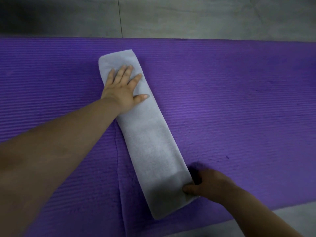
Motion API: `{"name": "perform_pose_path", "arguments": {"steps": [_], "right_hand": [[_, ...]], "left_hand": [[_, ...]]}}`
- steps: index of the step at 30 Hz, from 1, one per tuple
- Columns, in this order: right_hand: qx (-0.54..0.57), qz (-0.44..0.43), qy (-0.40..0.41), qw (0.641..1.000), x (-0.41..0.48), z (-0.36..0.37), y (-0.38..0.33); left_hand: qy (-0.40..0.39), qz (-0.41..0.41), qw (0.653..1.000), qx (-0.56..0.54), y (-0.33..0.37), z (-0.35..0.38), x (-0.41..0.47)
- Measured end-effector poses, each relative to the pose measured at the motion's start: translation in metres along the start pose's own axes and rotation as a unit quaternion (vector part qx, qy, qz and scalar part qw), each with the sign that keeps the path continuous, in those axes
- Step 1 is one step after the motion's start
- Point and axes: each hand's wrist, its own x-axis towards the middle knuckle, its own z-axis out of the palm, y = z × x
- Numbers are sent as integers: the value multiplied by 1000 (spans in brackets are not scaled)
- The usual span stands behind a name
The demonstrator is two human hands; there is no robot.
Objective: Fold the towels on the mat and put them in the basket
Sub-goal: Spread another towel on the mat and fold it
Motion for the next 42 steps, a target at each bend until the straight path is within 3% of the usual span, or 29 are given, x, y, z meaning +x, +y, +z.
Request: {"name": "perform_pose_path", "arguments": {"steps": [4, 7, 9, 11, 12, 15, 18, 22, 26, 31, 34, 36, 38, 42], "right_hand": [[-119, -29, 37, 992, -12, -14, -16], [-231, -34, 103, 967, -21, -20, -28], [-259, -93, 248, 929, -26, -14, -35], [-204, -201, 410, 866, -20, -1, -35], [-171, -270, 434, 842, -16, 8, -34], [-176, -403, 390, 809, 0, 38, -25], [-198, -395, 350, 826, 14, 53, -18], [-218, -423, 327, 816, 15, 49, -7], [-310, -452, 250, 798, 9, 33, 13], [-260, -462, 261, 807, 13, 31, 10], [-244, -476, 281, 797, 12, 27, 7], [-225, -495, 303, 782, 12, 21, 2], [-210, -509, 297, 780, 11, 14, -4], [-182, -515, 218, 809, 8, -5, -13]], "left_hand": [[-26, 6, 999, 28, 1, 6, 7], [-31, 9, 999, 34, 0, 5, 10], [-28, 12, 999, 25, 1, 4, 8], [6, 21, 1000, 10, -2, 3, 4], [34, 26, 999, 3, -4, 1, 2], [80, 12, 997, -4, -12, -7, 2], [19, -2, 1000, 15, -20, -6, 10], [-46, -4, 998, 52, -23, -3, 19], [-34, -13, 998, 47, -20, -15, 25], [-90, -4, 993, 82, -12, -14, 31], [-21, -3, 999, 30, -7, -13, 18], [118, 76, 989, -49, 2, 1, -13], [182, 208, 954, -114, 12, 19, -62], [43, 346, 930, -114, 20, 67, -166]]}}
